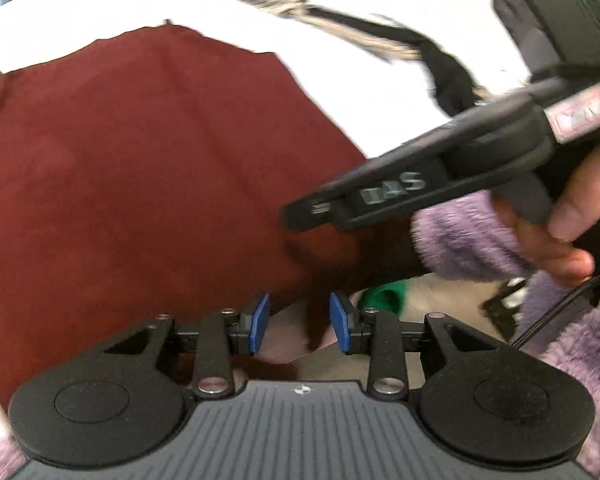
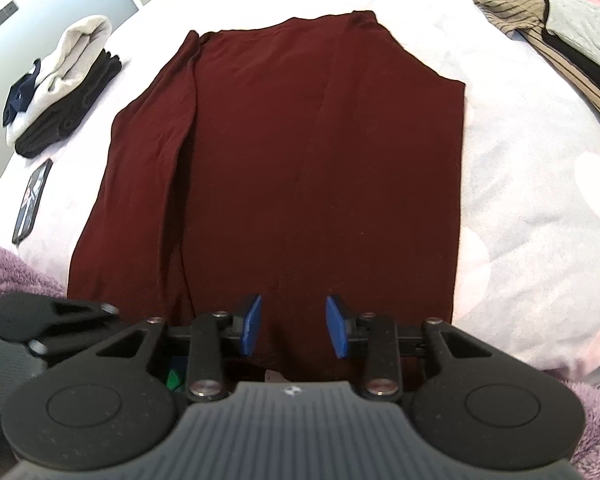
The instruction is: Fold clothes
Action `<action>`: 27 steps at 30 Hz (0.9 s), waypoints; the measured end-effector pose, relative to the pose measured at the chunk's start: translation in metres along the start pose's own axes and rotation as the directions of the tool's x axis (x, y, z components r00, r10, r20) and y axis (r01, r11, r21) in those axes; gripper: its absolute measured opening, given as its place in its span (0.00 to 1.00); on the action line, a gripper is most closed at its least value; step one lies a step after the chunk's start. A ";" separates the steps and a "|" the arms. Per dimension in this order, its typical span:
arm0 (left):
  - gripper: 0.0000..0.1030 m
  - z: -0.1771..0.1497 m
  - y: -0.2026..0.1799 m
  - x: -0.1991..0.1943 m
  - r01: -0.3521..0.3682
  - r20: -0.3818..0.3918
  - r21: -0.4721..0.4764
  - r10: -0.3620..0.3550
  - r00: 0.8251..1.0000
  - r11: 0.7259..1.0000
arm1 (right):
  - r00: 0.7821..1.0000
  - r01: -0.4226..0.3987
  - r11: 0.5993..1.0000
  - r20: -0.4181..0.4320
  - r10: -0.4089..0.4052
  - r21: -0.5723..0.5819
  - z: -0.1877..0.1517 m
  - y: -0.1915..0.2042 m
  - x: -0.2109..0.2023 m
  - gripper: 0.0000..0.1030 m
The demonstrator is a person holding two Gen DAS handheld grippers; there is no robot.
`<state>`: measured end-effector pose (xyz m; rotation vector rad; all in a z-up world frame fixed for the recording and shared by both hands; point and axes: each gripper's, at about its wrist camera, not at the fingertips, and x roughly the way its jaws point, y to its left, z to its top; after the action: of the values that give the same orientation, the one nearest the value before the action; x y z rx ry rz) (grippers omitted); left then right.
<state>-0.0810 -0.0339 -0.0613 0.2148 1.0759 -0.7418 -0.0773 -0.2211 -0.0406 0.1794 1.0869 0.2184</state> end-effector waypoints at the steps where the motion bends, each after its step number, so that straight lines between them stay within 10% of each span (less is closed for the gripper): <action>1: 0.30 -0.002 0.004 -0.005 -0.032 -0.004 -0.026 0.032 0.999 0.999 | 1.000 -0.010 1.000 -0.005 0.010 -0.012 0.000 0.002 0.001 0.28; 10: 0.30 -0.024 0.050 -0.021 -0.256 -0.107 -0.264 0.235 0.966 0.930 | 0.989 -0.136 0.979 -0.087 0.123 -0.151 -0.010 0.041 0.011 0.25; 24: 0.30 -0.043 0.086 -0.020 -0.080 -0.015 -0.443 0.082 0.997 0.893 | 0.974 -0.143 0.967 -0.205 0.099 -0.210 -0.015 0.059 0.049 0.28; 27: 0.10 -0.042 0.089 -0.019 -0.077 -0.016 -0.449 0.078 0.997 0.890 | 0.972 -0.134 0.964 -0.221 0.083 -0.228 -0.018 0.059 0.055 0.07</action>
<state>-0.0589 0.0613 -0.0818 -0.1402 1.1997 -0.4030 -0.0743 -0.1489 -0.0810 -0.0037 1.2502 0.4750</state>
